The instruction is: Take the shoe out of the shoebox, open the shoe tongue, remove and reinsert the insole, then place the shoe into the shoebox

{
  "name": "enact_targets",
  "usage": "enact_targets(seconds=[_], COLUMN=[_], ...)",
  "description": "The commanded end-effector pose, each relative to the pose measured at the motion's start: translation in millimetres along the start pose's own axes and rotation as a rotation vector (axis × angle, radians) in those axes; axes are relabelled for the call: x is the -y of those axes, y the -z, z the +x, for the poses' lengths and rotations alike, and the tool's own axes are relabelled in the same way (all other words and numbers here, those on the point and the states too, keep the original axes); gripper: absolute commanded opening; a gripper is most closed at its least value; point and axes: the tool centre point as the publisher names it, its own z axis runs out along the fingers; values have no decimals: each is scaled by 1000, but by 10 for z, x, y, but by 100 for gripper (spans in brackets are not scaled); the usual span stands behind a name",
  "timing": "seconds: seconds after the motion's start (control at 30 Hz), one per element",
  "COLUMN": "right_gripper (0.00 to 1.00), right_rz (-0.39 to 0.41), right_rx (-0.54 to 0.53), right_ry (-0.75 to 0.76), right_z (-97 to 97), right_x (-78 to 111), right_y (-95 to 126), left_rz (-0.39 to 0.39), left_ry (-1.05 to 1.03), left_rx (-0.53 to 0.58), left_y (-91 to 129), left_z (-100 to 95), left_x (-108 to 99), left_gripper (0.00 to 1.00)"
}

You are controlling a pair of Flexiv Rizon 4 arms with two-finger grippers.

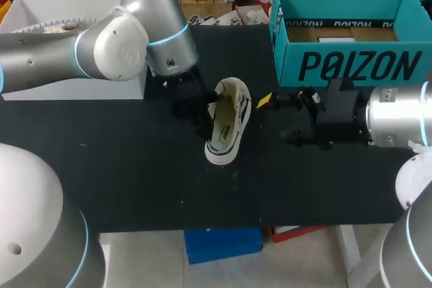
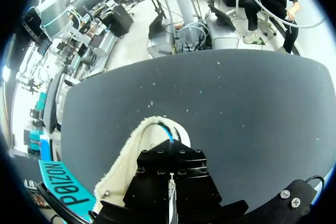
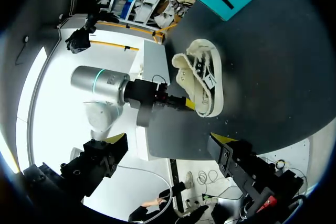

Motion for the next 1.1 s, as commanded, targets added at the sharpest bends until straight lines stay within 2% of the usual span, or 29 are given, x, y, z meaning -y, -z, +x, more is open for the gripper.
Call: enact_targets(seconds=[0.03,0.33,0.8,1.1], right_gripper=[100,100,100,100], right_rz=[1,1,1,1], right_rx=[0,0,0,0], right_ry=[0,0,0,0], right_z=[3,3,3,3], right_x=[0,0,0,0], right_y=[-6,-6,-6,-6], left_rz=[-2,11,-55,-60], left_ry=[-9,-15,-78,-69], left_rx=[-12,-57,-110,-98], left_y=[-16,-159,-337,-459], left_z=[-72,-48,-79,-63], left_x=[-35,-48,-111,-176], left_gripper=[0,0,0,0])
